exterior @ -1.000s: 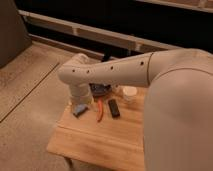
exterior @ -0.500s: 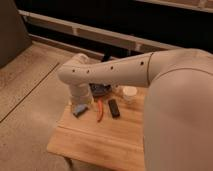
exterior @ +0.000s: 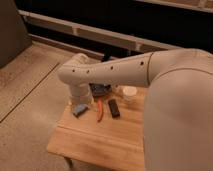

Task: Drag the pepper across the table

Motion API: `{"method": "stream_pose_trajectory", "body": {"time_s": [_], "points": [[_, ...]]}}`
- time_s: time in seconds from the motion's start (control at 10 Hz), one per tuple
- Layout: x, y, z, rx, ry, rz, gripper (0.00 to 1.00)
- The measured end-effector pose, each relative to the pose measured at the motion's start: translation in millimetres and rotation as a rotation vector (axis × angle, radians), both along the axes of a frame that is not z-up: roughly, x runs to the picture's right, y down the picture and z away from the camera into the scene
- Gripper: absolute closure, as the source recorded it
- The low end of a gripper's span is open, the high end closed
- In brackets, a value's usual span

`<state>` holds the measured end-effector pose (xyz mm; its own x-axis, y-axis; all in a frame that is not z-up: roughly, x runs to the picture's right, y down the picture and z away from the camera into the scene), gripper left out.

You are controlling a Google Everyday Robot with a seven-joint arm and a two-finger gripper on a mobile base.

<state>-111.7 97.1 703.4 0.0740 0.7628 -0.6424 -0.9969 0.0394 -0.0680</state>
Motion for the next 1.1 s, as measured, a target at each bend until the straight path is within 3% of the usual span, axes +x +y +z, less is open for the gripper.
{"method": "stream_pose_trajectory", "body": {"time_s": [0.3,0.5,0.8,1.1], "points": [[0,-43,18.4,0.083,0.017,0.072,0.35],[14,-56,34.6,0.08,0.041,0.121,0.35],[58,-52,67.8,0.012,0.087,0.227,0.35],[87,-38,98.7,-0.057,0.081,0.315,0.35]]}}
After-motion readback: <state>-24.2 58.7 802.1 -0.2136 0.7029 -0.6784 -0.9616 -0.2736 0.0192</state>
